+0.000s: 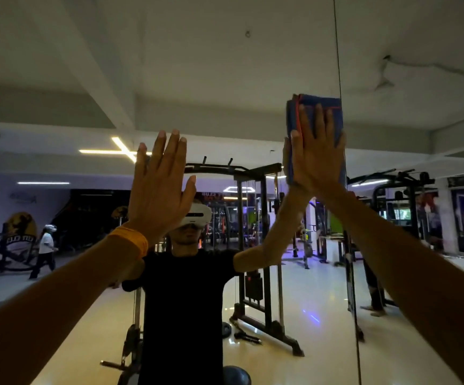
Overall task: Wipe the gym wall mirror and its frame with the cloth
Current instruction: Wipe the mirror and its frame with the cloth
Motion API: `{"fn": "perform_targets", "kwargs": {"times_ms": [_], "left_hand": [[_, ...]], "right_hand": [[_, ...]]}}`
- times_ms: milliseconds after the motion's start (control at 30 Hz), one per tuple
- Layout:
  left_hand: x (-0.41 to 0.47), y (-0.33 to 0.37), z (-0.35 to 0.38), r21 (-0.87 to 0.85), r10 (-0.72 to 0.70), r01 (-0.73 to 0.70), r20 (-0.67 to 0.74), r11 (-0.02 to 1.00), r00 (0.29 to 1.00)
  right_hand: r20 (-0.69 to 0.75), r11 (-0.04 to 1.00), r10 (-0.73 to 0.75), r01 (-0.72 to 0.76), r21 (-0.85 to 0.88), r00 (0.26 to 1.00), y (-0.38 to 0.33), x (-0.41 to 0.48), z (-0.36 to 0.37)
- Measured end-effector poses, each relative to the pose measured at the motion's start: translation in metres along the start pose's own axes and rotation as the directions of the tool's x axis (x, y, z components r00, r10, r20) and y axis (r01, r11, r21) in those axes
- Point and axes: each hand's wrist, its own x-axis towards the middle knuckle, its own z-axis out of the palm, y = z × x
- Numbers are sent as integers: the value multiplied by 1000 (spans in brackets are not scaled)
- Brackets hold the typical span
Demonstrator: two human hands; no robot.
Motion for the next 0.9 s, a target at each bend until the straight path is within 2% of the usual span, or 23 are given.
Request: {"fn": "perform_targets", "kwargs": {"times_ms": [33,67,133,200,267,300,367,433,500,533,600,667,733,800,867,900], "left_hand": [[0,1,1,0,-4,4,0,1000,1000],[0,1,1,-5,-7,7,2,1000,1000],[0,2,0,-24,-13,12,-2,1000,1000],[0,3,-1,-49,-27,26,-6,998,1000],[0,6,-3,-70,-37,37,-1,997,999],[-2,8,-4,-80,-39,39,3,996,999],[-9,12,-2,-101,-35,36,8,994,999],[-16,17,2,-100,-30,30,3,995,1000],[-21,23,6,-99,-29,28,-9,995,1000],[-22,25,7,-96,-32,31,-10,995,999],[-24,28,7,-89,-43,41,-19,995,999],[-26,29,4,-113,-38,34,-34,993,999],[-31,29,3,-138,-29,24,-31,990,999],[-38,29,3,-134,-25,22,-23,991,999],[-46,33,4,-133,-15,11,-29,991,999],[-48,37,5,-130,2,-6,-31,991,1000]], "right_hand": [[-39,998,56,-55,11,998,-9,-6,3],[-59,999,46,-46,8,997,-25,-21,4],[19,990,-141,141,10,990,-64,-74,-4],[125,930,-367,363,57,922,-84,-126,-10],[134,876,-480,465,130,867,-76,-126,-16],[127,870,-491,475,134,862,-65,-113,-15],[118,917,-398,391,80,910,-38,-75,-13],[97,988,-149,144,59,984,-19,-47,-14],[96,997,15,-22,74,995,-31,-52,-12],[96,998,0,-6,66,995,-44,-69,-11],[113,977,-211,205,66,971,-72,-118,-8],[149,911,-412,401,97,899,-80,-157,-10],[163,862,-504,486,143,848,-54,-155,-12],[159,891,-453,440,115,877,-16,-130,-15],[134,977,-211,204,66,968,17,-105,-19],[116,995,-78,71,64,990,21,-101,-20]]}}
